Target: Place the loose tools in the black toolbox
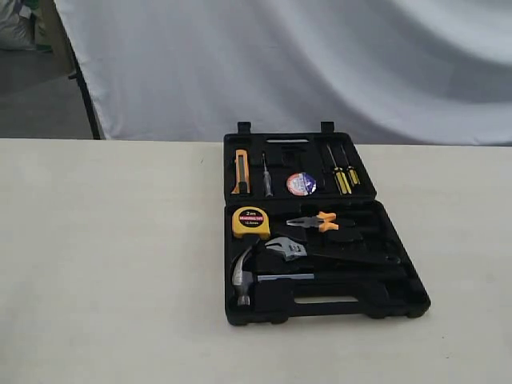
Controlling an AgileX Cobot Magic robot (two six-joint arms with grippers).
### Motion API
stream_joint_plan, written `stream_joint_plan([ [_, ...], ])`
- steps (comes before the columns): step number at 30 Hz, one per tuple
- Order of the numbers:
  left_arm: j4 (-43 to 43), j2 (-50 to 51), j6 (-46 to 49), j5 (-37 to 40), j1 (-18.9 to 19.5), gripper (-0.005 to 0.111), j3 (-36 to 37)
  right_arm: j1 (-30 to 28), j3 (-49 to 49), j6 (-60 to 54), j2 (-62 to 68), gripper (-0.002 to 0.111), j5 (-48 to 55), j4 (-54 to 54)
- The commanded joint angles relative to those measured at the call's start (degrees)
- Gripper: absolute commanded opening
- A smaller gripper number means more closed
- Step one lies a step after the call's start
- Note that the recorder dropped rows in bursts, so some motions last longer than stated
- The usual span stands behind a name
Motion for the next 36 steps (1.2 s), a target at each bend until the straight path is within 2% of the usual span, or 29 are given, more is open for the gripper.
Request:
stream_joint_plan([
  [1, 0.3, -0.2, -0.3, -0.4, 1.5, 0.001, -0.2, -4.3, 0.2, 0.9, -0.4, 0.000, 3.9, 0.0],
  [6, 0.3, -0.2, -0.3, -0.4, 1.5, 0.001, -0.2, -4.0, 0.2, 0.9, -0.4, 0.000, 7.0, 0.0],
  [36, 0.3, -0.2, -0.3, -0.4, 1.5, 0.001, -0.2, -4.0, 0.2, 1.6, -0.4, 0.000, 6.5, 0.2],
])
